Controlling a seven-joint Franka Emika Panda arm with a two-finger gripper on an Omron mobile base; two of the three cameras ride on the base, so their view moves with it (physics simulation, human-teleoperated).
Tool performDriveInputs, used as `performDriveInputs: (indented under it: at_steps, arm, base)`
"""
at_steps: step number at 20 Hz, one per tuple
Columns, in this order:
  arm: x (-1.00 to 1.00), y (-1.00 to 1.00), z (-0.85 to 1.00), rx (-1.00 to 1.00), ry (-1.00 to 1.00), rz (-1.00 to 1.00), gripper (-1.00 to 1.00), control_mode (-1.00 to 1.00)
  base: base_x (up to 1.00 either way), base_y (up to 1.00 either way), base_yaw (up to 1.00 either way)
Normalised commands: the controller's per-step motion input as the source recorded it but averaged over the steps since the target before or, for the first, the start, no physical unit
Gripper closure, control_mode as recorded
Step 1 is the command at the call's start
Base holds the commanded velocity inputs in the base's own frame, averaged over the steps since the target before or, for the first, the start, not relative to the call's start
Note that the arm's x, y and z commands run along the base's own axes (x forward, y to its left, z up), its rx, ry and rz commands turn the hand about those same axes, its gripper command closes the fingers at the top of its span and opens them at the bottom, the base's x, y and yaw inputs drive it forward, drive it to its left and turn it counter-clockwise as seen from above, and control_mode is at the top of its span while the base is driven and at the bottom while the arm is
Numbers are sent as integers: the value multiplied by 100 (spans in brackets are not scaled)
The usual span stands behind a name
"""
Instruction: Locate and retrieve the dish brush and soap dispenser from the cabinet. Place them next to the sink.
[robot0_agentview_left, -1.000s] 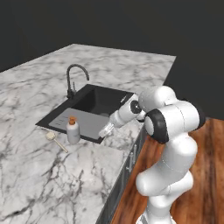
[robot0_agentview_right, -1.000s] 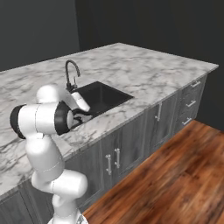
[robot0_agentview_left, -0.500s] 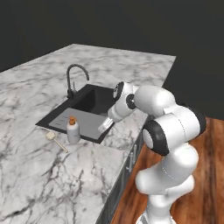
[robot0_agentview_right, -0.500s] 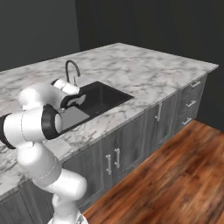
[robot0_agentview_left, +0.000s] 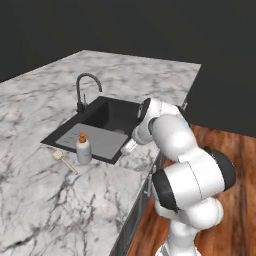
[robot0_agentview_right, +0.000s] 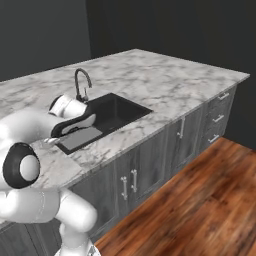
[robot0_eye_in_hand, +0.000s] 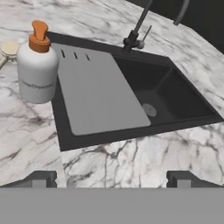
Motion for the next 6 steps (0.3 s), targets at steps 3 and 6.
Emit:
performDriveInputs:
  at_steps: [3,6]
  arm:
    - [-4,-17,73,0,23,-16,-100,-100]
    - [1,-5,91,0,21,-16,-100,-100]
  base:
    - [0,0,0]
    - [0,0,0]
